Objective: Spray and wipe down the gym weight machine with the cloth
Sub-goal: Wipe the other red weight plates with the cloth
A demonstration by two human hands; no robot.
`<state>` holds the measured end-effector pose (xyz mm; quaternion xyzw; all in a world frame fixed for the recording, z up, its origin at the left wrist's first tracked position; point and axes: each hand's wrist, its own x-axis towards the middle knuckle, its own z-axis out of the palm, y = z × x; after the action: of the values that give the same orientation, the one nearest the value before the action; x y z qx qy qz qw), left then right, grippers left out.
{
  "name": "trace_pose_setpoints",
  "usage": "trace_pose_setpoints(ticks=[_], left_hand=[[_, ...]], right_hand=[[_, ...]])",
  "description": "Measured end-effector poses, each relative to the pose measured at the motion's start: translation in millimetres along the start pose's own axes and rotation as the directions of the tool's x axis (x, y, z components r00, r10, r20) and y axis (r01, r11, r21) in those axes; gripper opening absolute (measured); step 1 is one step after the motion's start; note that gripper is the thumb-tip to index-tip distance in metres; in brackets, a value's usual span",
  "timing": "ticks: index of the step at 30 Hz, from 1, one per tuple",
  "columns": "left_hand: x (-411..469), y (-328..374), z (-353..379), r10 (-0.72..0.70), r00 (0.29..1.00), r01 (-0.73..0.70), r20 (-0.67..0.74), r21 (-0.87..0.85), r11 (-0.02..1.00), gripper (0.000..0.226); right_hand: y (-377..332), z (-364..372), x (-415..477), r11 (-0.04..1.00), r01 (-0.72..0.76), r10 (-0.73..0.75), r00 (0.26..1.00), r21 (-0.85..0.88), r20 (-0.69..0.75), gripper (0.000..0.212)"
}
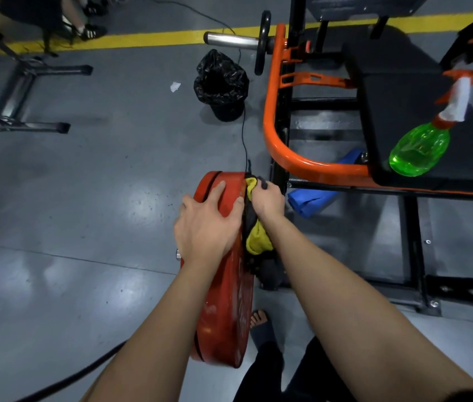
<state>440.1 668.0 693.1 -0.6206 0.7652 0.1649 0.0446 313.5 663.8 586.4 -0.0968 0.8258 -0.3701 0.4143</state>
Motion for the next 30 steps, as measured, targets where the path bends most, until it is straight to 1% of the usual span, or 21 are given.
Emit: trace_pose_setpoints(ticks=[1,4,6,8,10,12,14,16,17,19,21,23,25,27,28,30], left_hand=[[-0.5,-0.1,-0.3,0.004,1.0,-0.004,0.002,-0.005,1.0,0.062],[-0.6,-0.2,-1.2,0.008,1.0,-0.008,0.005,-0.022,1.0,0.059],[-2.6,-0.2,-1.2,0.007,1.0,-0.007,-0.005,-0.029,1.0,0.055],[-4.5,-0.6,-1.0,0.013,1.0,-0.013,-0.025,-0.028,1.0,0.052],[-6.6,-1.8,1.3,0.018,0.999,-0.019,-0.045,-0.023,1.0,0.053],[-9.0,-6.0,5.2,0.029,0.998,-0.029,-0.048,0.007,1.0,0.054],[-12.3,-7.1,5.0,0.032,0.998,-0.032,-0.052,0.003,0.999,0.055],[-15.8,-8.8,5.3,0.029,0.997,-0.03,-0.065,-0.018,0.999,0.055],[-19.0,-9.8,5.5,0.03,0.997,-0.032,-0.072,-0.022,0.999,0.055],[-25.9,-13.8,4.7,0.037,0.996,-0.04,-0.079,-0.03,0.999,0.055],[-29.4,-16.0,4.4,0.044,0.995,-0.048,-0.09,-0.046,0.998,0.056],[-32.6,-17.5,4.7,0.052,0.994,-0.057,-0.097,-0.049,0.997,0.056],[-33.0,-17.5,4.0,0.059,0.994,-0.064,-0.097,-0.046,0.997,0.06],[-31.4,-16.4,2.2,0.067,0.994,-0.07,-0.086,-0.034,0.997,0.065],[-29.4,-16.5,2.2,0.074,0.994,-0.076,-0.079,-0.021,0.997,0.067],[-25.8,-17.5,2.7,0.082,0.995,-0.082,-0.064,0.005,0.997,0.069]], right_hand=[[0.3,-1.9,-11.8,0.999,0.035,-0.034,0.999,0.018,-0.025,0.038],[14.0,-6.9,-58.6,0.973,0.215,-0.202,0.971,0.09,-0.131,0.033],[33.5,-10.5,-92.3,0.937,0.321,-0.299,0.941,0.138,-0.157,0.033],[42.6,-12.1,-104.8,0.912,0.382,-0.359,0.919,0.147,-0.162,0.033],[28.7,-8.9,-83.7,0.93,0.363,-0.35,0.923,0.062,-0.163,0.033],[8.9,-4.4,-52.9,0.968,0.245,-0.249,0.954,-0.045,-0.168,0.035],[-7.9,-3.0,-25.2,0.988,0.137,-0.144,0.983,-0.075,-0.111,0.038],[-10.0,-3.3,-14.3,0.995,0.076,-0.083,0.991,-0.066,-0.108,0.035],[-8.3,-3.9,-16.8,0.996,0.074,-0.078,0.989,-0.043,-0.128,0.032],[-1.0,-6.3,-34.8,0.992,0.128,-0.127,0.977,-0.005,-0.172,0.029],[10.7,-11.7,-56.0,0.98,0.195,-0.197,0.972,-0.028,-0.126,0.031],[28.8,-17.6,-72.1,0.967,0.247,-0.25,0.967,-0.064,-0.04,0.038],[46.6,-19.8,-87.8,0.938,0.341,-0.342,0.94,-0.065,0.004,0.054],[60.7,-19.5,-104.0,0.897,0.433,-0.436,0.9,-0.091,-0.008,0.075],[67.3,-18.3,-110.1,0.881,0.456,-0.461,0.887,-0.126,-0.017,0.081],[77.1,-16.8,-117.1,0.859,0.471,-0.488,0.872,-0.201,-0.039,0.084]])
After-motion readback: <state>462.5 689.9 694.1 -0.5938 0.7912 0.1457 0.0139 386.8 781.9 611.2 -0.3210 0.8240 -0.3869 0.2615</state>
